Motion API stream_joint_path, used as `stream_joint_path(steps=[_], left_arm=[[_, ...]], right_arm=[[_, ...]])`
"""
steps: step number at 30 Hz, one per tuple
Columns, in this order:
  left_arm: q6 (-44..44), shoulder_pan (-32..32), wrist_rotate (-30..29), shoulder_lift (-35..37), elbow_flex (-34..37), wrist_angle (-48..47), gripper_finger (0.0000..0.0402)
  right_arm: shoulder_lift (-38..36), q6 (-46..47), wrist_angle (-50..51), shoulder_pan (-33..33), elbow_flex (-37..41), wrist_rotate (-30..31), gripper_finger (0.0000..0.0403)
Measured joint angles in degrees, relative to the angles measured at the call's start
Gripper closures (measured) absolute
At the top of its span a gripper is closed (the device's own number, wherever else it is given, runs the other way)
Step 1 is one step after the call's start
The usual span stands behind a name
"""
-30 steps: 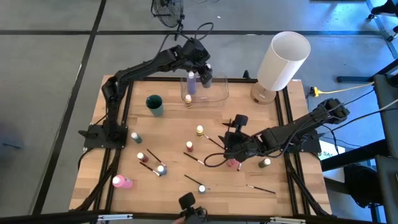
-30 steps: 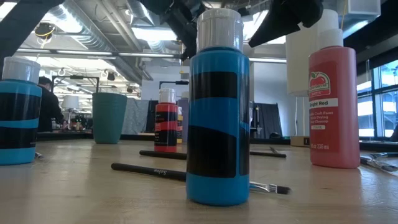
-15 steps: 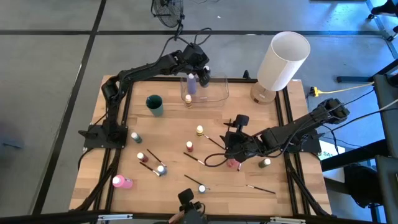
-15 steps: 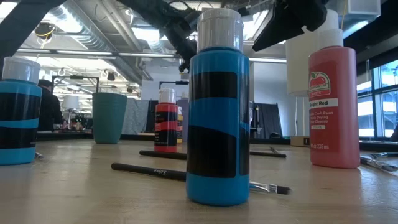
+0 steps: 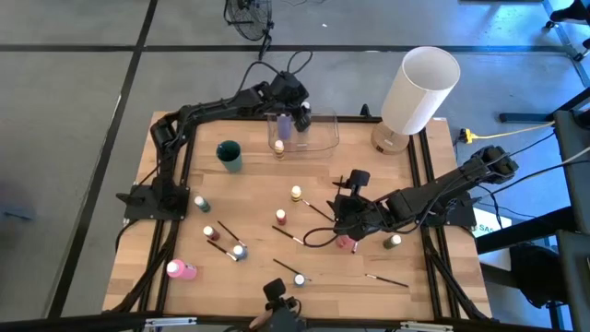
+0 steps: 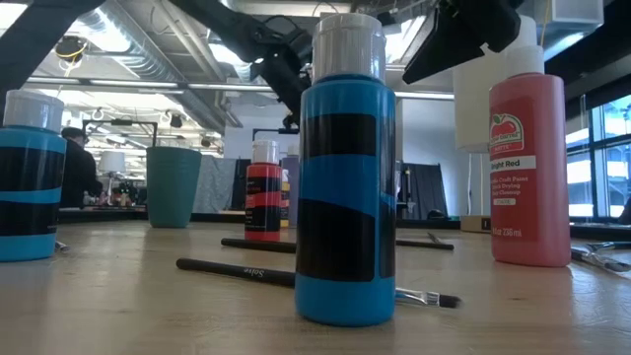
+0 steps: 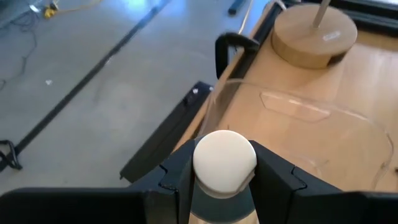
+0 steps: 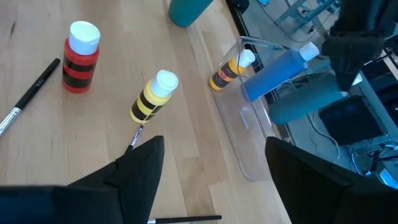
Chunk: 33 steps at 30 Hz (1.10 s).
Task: Pick & Place Paint Supplies
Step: Put the gray paint bottle into the transparent bin
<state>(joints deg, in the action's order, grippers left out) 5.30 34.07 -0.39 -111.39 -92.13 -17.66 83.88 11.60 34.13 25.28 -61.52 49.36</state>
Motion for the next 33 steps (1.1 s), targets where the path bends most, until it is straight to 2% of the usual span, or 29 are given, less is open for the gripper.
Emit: stream_joint_path(steps=[15, 33], left_arm=[[-1.10, 1.52, 0.86, 0.94, 6.71, 6.23, 0.0285], [-1.55, 2.27, 4.99, 0.94, 6.84, 6.72, 0.0285]], right_arm=[[-0.02, 2.09, 2.12, 0.00, 0.00, 0.15, 0.0119], [-0.02, 2.09, 1.92, -0.09, 0.00, 0.50, 0.0119]])
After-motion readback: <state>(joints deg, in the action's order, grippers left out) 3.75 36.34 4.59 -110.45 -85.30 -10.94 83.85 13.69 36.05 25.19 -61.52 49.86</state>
